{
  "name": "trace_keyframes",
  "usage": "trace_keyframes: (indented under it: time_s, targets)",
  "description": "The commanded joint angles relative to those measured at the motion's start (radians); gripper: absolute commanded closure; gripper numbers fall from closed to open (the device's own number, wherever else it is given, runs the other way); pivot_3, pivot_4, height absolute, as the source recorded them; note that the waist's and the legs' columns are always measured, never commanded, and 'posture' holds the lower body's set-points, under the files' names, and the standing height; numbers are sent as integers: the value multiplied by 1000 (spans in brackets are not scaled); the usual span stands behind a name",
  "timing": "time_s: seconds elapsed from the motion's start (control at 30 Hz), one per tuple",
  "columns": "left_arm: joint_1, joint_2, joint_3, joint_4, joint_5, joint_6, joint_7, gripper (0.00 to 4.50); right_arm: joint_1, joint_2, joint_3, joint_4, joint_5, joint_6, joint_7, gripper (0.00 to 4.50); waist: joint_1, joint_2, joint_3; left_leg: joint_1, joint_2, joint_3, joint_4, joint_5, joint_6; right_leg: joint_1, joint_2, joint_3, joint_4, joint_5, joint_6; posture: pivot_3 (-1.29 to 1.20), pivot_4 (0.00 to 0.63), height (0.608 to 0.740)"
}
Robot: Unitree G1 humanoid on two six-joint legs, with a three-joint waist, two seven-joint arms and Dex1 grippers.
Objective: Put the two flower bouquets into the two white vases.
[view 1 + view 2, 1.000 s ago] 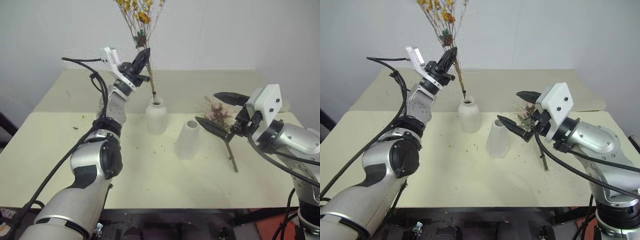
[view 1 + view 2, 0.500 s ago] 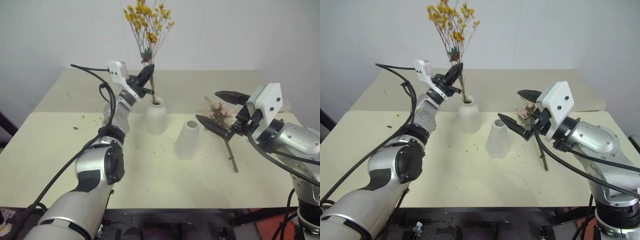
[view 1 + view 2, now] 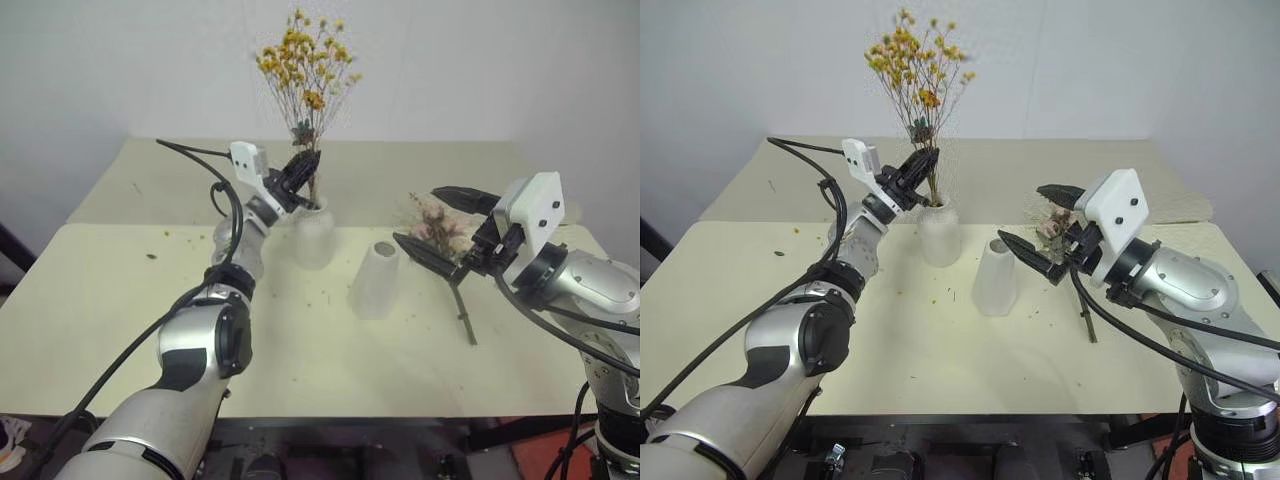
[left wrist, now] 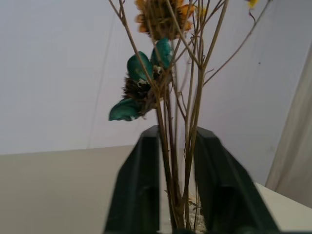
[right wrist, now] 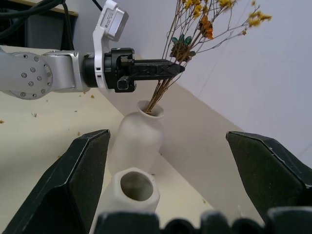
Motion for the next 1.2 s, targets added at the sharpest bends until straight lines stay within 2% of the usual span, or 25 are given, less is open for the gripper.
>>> trace_keyframes:
  time_s: [0.03,0.17,0.3,0.4,0.5,0.6,0.67,0.77,1.0,1.2]
  targets:
    - [8,5,-6,-55,-11,-32,-58,2329,-2,-6,-34,-26,-8,-40,2,0,-1,0,0,0,0,0,0,0,0,0,0,0,0,0,0,0,150,740]
    - [41,21,-71,-85,50,-52,-82,1100,2,-6,-35,-20,-11,-49,8,0,0,0,0,0,0,0,0,0,0,0,0,0,0,0,0,0,150,740]
    - [53,45,-81,-111,40,1,-93,17,5,-7,-30,-13,-20,-55,12,0,1,0,0,0,0,0,0,0,0,0,0,0,0,1,-2,0,150,740]
    - [71,86,-144,-136,97,15,-96,17,7,-4,-24,-10,-27,-59,13,0,-3,0,0,0,0,0,0,0,0,0,0,0,0,1,-2,0,150,740]
    - [111,125,-221,-190,150,4,-155,17,9,-1,-24,-6,-30,-63,14,0,-2,0,0,0,0,0,0,0,0,0,0,0,1,1,-2,0,150,740]
    - [150,160,-257,-274,145,-10,-250,17,12,0,-26,-3,-31,-66,16,0,0,0,0,1,0,0,0,0,0,0,0,0,1,1,-2,0,150,740]
    - [146,203,-294,-320,167,73,-276,17,15,-1,-27,-1,-33,-67,17,0,0,0,0,0,0,0,0,0,0,0,0,0,1,3,-5,0,150,740]
    - [128,276,-365,-357,260,161,-216,17,18,-1,-31,0,-34,-69,17,0,-4,0,0,0,0,0,0,0,0,0,0,0,1,3,-5,0,150,740]
    - [122,378,-435,-498,355,140,-140,17,24,0,-35,8,-39,-76,10,0,1,0,0,0,0,0,0,0,0,0,0,0,1,1,-1,0,150,740]
    - [201,515,-491,-696,345,207,-321,17,22,2,-31,9,-45,-76,6,0,-7,1,0,0,1,0,0,0,0,-1,0,0,1,1,-1,0,150,740]
